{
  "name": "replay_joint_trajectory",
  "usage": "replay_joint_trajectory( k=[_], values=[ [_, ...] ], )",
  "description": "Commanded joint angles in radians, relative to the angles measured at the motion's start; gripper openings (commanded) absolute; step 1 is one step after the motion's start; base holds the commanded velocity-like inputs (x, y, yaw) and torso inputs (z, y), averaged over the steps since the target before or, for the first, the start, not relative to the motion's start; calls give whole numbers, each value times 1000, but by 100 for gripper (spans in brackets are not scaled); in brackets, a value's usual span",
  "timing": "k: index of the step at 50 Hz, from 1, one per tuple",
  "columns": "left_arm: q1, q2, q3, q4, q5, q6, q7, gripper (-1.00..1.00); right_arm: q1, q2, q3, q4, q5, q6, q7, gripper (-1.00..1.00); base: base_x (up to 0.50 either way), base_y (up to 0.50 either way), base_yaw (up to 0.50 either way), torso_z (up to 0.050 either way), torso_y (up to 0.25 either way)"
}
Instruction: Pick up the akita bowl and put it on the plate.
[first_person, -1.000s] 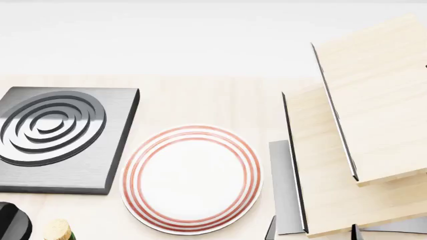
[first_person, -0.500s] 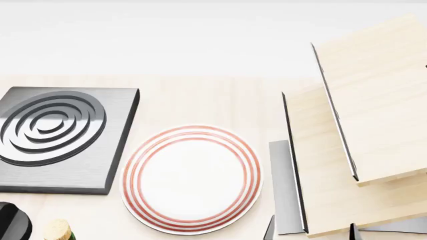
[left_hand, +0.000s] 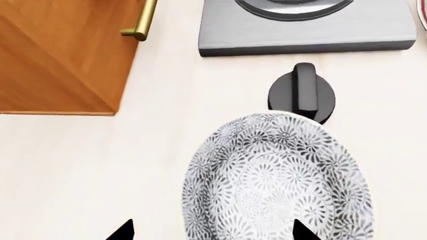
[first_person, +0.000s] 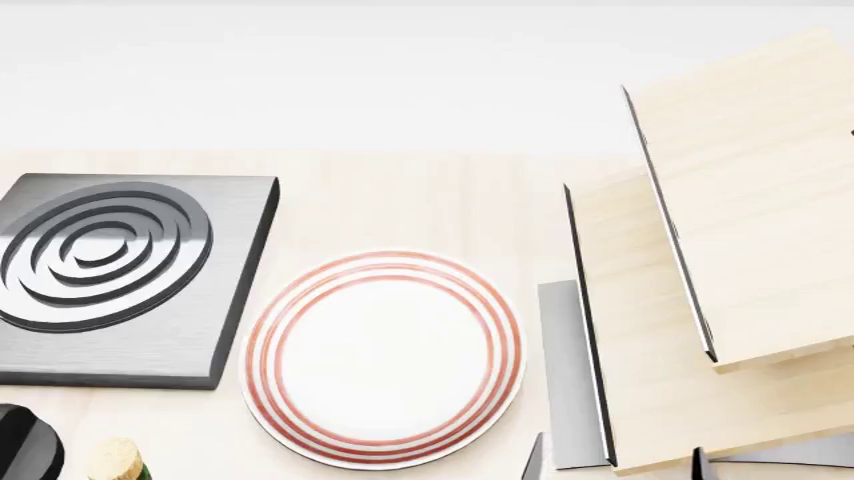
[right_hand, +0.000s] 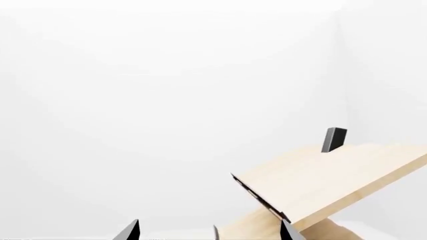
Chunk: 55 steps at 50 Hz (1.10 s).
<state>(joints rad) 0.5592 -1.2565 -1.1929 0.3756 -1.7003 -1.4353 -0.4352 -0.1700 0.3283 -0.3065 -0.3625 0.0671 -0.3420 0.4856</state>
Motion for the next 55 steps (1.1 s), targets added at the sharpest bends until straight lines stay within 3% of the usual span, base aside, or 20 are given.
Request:
replay_joint_trajectory(
  k=[1, 55],
  values=[
    [-3, 11, 25, 0, 56, 12, 31, 100, 2, 1, -7, 3, -3, 0, 3, 100, 0, 0, 0, 0, 0],
    [-6, 49, 257, -4, 171, 134, 69, 100, 10, 11, -24, 12, 0, 1, 19, 100, 0, 0, 0, 0, 0]
  ],
)
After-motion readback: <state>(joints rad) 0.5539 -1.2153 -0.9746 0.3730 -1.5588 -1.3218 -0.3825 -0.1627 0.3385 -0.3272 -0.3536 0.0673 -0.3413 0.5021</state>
